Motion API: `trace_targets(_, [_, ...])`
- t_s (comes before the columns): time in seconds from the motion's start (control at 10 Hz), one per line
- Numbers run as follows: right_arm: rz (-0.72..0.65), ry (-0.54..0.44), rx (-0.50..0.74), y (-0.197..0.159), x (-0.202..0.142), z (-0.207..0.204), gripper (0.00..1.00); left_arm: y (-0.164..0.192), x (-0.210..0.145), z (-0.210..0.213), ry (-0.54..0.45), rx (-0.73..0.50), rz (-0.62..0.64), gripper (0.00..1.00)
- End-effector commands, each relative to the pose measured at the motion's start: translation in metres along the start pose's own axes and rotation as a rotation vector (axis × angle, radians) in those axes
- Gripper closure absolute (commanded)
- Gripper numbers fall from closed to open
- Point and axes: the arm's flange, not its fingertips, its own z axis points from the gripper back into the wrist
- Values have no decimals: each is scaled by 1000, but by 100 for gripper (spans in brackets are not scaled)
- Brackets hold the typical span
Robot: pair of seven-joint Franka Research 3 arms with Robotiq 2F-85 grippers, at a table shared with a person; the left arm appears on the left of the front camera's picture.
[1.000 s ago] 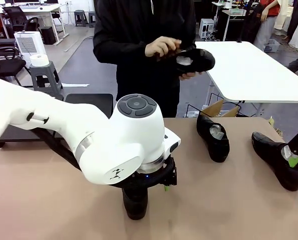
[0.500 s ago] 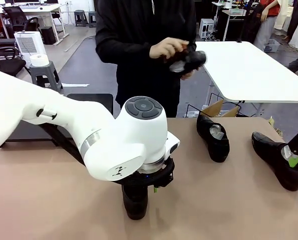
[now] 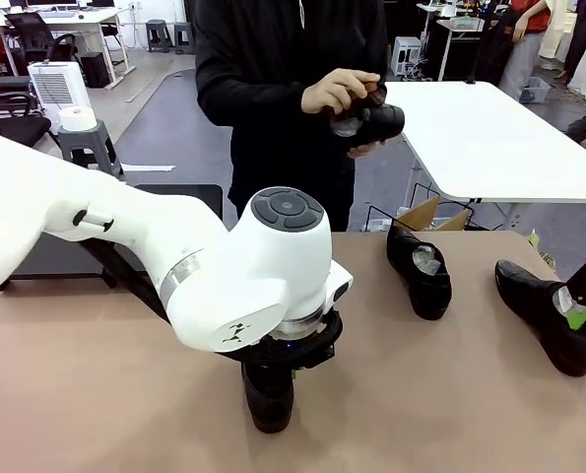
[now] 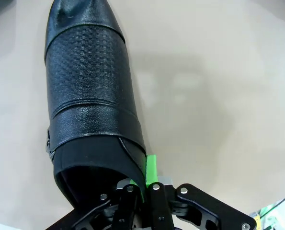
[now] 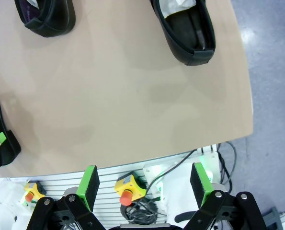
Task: Organize the shoes by placing them on the stand.
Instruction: Place the Shoe from the middle of the table onto the Shoes Stand.
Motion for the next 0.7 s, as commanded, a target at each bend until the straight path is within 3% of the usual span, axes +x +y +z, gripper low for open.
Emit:
trace_targets(0.0, [7, -5, -1, 2, 0, 1, 0, -1, -2, 1, -12, 21, 28, 100])
trace_targets(0.2, [7, -5, -1, 2, 0, 1, 0, 16, -12, 35, -31, 31, 11, 100])
trace_targets(0.6, [7, -5, -1, 2, 0, 1, 0, 107, -21, 133, -206, 61, -72, 100])
